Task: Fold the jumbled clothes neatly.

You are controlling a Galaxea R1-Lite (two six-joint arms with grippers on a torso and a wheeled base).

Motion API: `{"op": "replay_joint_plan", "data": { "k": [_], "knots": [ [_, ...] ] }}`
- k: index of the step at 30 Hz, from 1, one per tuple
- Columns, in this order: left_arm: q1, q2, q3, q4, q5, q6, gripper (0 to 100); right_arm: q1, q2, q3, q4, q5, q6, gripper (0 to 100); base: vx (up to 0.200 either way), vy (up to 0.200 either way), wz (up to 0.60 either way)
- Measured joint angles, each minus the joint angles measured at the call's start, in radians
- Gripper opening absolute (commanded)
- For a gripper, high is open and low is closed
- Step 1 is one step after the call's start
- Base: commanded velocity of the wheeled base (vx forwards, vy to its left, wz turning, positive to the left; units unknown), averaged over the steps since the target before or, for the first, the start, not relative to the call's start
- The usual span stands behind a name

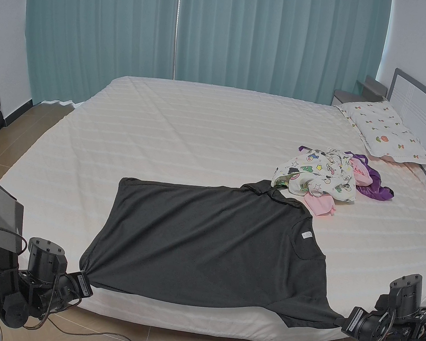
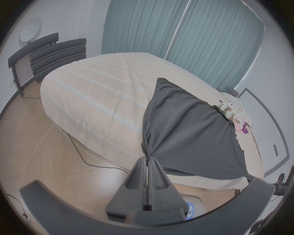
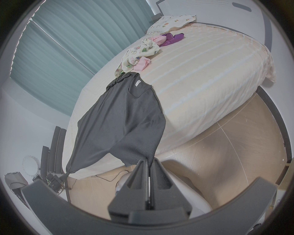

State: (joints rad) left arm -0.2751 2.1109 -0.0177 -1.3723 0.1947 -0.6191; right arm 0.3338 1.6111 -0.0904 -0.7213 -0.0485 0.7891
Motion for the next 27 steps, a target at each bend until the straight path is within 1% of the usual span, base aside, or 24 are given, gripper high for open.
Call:
{"op": "replay_joint_plan", "data": {
  "k": [8,13,16,21,23,27],
  "knots": [
    [0.015,-0.016,-0.024,-0.049,-0.007,0.001,0,-0.010,0.001,-0.085,0.005,0.009,-0.001,0,0.000,0.000,0.00],
    [0.028,-0.036,-0.081,-0.055,-0.007,0.004,0,-0.038,0.014,-0.176,0.007,0.021,-0.003,0,0.000,0.000,0.00],
    [0.036,-0.043,-0.131,-0.034,-0.007,0.006,0,-0.061,0.029,-0.239,0.008,0.026,-0.003,0,0.000,0.000,0.00],
    [0.051,-0.049,-0.262,0.098,-0.009,0.002,0,-0.101,0.096,-0.363,0.003,0.029,-0.001,0,0.000,0.000,0.00],
    [0.054,-0.049,-0.303,0.142,-0.010,0.000,0,-0.108,0.119,-0.396,0.002,0.029,-0.001,0,0.000,0.000,0.00],
    [0.062,-0.042,-0.427,0.269,-0.010,-0.012,0,-0.124,0.188,-0.493,-0.002,0.029,0.004,0,0.000,0.000,0.00]
  ]
}}
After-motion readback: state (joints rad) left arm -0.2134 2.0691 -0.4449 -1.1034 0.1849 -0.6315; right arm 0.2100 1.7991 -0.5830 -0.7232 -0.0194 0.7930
